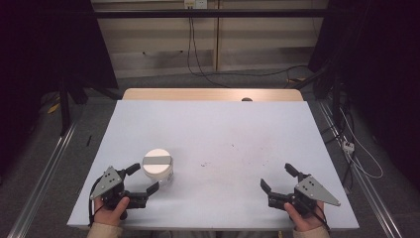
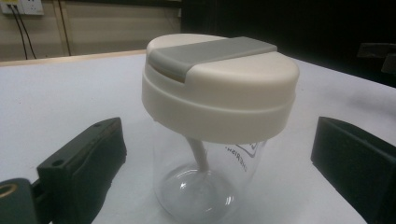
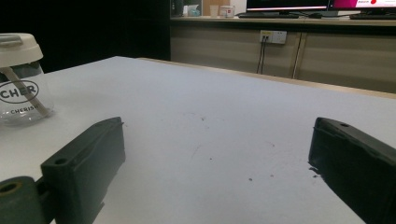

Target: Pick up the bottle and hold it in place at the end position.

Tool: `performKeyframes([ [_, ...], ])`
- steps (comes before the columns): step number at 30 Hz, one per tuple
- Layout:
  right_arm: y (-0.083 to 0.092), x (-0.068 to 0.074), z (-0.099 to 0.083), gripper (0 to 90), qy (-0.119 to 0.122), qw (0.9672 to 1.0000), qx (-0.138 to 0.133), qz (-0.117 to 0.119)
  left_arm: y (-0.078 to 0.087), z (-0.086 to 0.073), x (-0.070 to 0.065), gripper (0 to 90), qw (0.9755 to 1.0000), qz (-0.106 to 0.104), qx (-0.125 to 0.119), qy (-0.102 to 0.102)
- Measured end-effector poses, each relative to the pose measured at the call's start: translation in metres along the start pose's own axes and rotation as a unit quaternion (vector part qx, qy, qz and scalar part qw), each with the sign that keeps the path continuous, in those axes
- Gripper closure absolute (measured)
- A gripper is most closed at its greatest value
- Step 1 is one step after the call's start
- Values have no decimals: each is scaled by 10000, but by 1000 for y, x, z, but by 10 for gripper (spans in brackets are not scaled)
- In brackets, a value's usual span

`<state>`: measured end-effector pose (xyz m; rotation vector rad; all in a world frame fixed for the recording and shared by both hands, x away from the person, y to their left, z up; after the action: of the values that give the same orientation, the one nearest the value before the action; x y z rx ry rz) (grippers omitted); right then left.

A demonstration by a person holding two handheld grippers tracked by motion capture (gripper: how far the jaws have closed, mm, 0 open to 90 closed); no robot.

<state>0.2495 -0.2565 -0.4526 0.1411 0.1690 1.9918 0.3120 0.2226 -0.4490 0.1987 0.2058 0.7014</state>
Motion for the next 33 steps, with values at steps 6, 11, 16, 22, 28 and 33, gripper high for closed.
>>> performKeyframes([
  [6, -1, 1, 0, 31, 36, 10000, 20, 15, 0, 0, 0, 28, 10000, 12, 73, -48],
  [11, -3, 2, 0, 32, 55, 10000, 38, 32, -1, -1, -1, 27, 9999, 14, 118, -57],
  [16, -2, 2, 0, 32, 61, 10000, 21, 26, -3, -1, -2, 28, 9997, 48, 235, -100],
  [22, -3, 2, -1, 32, 60, 10000, 38, 35, -8, -2, -3, 29, 9991, 139, 386, -99],
  [28, -5, 3, 0, 33, 78, 9999, 50, 40, -16, 1, -5, 32, 9984, 279, 488, -71],
  [33, -6, 5, 0, 33, 96, 9999, 60, 58, -23, 2, -7, 34, 9979, 328, 557, -36],
])
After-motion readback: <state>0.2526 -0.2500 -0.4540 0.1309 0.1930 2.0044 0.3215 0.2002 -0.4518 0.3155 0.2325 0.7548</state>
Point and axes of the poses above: each handheld gripper's, and its own axes: y roughly backward along the jaws, z roughly out of its top, x roughly to its left, the point moved 1 cm from there along -y, roughly forward along the jaws, and after that the axes turned 1 degree about x, right-handed, at the moved point
